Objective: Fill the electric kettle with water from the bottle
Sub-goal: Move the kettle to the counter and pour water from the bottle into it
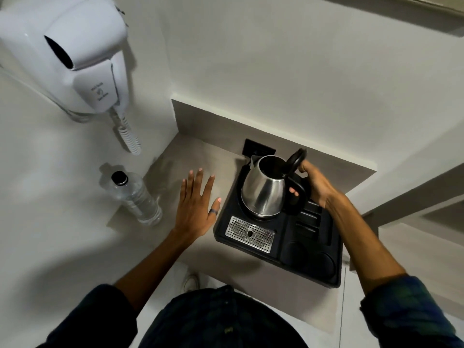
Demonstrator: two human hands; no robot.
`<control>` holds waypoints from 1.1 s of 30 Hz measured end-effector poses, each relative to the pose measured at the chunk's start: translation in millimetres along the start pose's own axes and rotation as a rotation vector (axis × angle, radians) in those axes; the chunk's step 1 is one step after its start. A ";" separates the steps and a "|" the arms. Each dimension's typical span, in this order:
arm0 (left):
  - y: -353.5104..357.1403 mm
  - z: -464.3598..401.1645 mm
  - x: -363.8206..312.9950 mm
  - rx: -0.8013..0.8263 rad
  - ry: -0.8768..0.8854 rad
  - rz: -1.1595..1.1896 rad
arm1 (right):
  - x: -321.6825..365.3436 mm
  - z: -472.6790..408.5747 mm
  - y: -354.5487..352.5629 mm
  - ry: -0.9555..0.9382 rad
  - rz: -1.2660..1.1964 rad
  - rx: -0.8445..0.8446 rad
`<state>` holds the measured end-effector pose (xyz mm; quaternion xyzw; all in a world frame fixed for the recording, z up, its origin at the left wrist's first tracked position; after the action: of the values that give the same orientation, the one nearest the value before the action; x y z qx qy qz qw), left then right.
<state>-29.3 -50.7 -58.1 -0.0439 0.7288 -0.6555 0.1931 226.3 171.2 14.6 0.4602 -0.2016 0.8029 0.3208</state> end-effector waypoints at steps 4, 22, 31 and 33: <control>3.1 9.7 10.0 -0.021 -0.009 0.008 | -5.9 4.5 5.4 -0.065 0.028 -0.027; 3.8 43.6 55.4 0.027 -0.141 -0.012 | 27.4 -84.5 164.4 -0.138 0.188 0.264; -16.9 23.4 53.8 -0.024 -0.091 0.018 | 33.4 -100.6 174.8 -0.096 0.370 0.363; -19.3 20.1 48.9 -0.018 -0.063 0.027 | 33.6 -105.8 173.2 -0.072 0.351 0.379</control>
<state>-71.2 -87.7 -51.5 -0.0563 0.7287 -0.6446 0.2244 27.9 124.3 -13.5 0.4983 -0.1358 0.8528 0.0774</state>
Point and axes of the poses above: each hand's wrist, its own z-axis away from the middle knuckle, its own y-axis out of the palm, x = y × z, the point moved 3 cm from there along -z, towards the middle knuckle, and after that the axes turned 9 degrees about x, right-handed, at the moved point
